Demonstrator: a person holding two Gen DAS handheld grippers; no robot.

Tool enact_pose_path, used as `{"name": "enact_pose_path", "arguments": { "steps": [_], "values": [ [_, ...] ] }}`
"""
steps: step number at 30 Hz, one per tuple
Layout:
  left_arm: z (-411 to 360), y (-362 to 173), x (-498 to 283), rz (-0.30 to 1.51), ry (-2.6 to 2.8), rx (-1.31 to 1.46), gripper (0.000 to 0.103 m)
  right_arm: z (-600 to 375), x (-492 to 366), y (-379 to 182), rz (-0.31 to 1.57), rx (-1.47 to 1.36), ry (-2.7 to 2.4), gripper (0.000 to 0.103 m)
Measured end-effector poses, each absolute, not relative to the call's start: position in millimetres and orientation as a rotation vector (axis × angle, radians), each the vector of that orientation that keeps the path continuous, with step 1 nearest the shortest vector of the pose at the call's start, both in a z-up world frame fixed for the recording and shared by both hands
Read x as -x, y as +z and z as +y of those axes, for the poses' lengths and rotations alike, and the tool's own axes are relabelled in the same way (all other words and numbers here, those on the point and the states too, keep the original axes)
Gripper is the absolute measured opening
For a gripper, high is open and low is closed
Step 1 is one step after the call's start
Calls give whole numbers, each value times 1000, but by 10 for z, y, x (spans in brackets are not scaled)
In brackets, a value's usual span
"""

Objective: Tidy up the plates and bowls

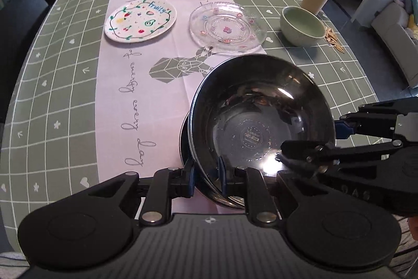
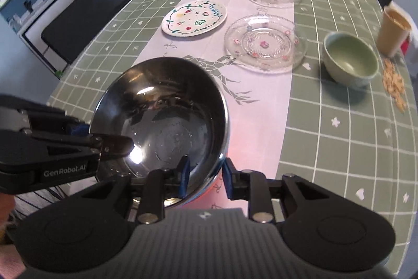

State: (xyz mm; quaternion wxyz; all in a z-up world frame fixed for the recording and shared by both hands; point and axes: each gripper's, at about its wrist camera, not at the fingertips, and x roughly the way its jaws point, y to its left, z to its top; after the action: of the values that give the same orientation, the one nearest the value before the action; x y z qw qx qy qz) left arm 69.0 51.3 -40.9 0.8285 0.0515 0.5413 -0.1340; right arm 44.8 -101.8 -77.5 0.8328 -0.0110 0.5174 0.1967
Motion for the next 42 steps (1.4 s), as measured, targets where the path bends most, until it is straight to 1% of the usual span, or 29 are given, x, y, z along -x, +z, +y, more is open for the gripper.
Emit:
{"name": "enact_pose_path", "arguments": {
  "steps": [2,3,5,6,9,14,20,23,25,27,30,32,35,39,42],
  "values": [
    [494,-391,-672,1128,-274,-144,23,-971,-420,-753,1082,61,417,44],
    [485,-393,-667,1123,-267,-167,27,-949,-403,-731,1067,81,412,47],
    [491,-411,-655,1108,-268,-191,28,-899,-358,-675,1022,129,398,54],
    [500,-421,-653,1111,-273,-190,28,-876,-329,-642,996,155,391,56],
    [539,-447,-672,1132,-274,-162,28,-810,-279,-598,947,217,398,57],
    [509,-433,-606,1098,-274,-210,28,-788,-312,-667,982,209,399,57],
    [459,-459,-586,1079,-264,-270,32,-817,-329,-727,1001,183,389,56],
    [440,-463,-578,1076,-278,-278,37,-838,-334,-717,997,178,378,56],
    [424,-466,-557,1060,-280,-290,45,-855,-340,-709,995,178,372,56],
    [404,-461,-535,1040,-265,-301,50,-883,-347,-706,997,174,364,57],
    [382,-440,-512,1014,-241,-313,53,-930,-368,-710,1002,160,350,62],
    [379,-420,-512,997,-240,-315,56,-964,-378,-711,997,149,335,68],
    [383,-388,-500,962,-248,-307,62,-1029,-392,-690,987,125,319,70],
    [393,-321,-496,930,-253,-272,63,-1106,-425,-619,971,94,313,74],
    [429,-257,-513,914,-246,-216,67,-1164,-460,-552,958,74,305,76]
  ]
}}
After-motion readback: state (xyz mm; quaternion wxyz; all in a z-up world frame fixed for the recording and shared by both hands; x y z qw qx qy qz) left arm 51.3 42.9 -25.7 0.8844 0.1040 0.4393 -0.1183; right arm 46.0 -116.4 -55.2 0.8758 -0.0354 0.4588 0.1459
